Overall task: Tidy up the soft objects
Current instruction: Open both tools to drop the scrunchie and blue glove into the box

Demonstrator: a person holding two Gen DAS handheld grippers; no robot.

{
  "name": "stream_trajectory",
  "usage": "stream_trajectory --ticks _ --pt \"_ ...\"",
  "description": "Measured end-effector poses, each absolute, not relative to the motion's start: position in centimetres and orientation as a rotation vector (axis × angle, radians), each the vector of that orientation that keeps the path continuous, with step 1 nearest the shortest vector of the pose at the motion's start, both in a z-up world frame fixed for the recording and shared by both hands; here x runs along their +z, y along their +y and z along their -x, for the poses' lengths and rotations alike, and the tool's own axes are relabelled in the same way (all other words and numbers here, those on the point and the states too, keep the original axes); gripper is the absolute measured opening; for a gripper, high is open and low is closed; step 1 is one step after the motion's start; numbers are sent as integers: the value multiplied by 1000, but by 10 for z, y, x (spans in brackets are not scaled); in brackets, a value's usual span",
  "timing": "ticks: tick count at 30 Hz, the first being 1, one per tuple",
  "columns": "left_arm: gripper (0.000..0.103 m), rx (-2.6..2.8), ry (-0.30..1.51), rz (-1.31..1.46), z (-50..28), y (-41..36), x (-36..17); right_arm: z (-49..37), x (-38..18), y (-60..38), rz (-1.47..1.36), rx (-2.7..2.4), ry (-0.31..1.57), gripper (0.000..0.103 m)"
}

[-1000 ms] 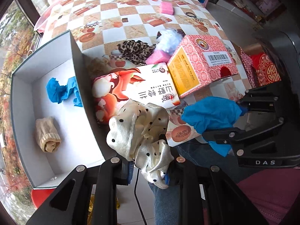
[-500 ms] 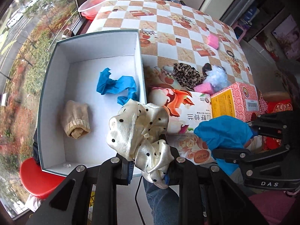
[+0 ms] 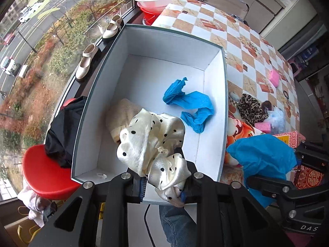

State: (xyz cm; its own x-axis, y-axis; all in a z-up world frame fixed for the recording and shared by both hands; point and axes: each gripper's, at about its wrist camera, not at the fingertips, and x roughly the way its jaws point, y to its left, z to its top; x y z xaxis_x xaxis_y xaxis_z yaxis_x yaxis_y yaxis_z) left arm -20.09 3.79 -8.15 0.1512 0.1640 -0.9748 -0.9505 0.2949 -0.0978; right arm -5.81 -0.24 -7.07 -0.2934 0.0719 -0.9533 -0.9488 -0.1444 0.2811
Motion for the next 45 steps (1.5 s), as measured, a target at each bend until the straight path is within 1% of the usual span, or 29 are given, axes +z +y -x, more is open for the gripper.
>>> stream_trajectory --ticks 8,20,42,44,45 --pt "27 1049 1113 964 215 43 -92 84 -71 24 1111 1597 1256 40" --pt "27 1073 1121 990 222 49 -105 84 -69 42 1079 1570 1271 40" --pt "27 1064 1139 1008 223 55 -113 101 -76 53 1127 1598 1259 40" --pt "28 1063 1135 1010 223 55 -113 102 -77 54 1127 1598 1260 41" --pt "33 1062 1130 1011 223 55 -112 102 -77 55 1126 1597 1262 41"
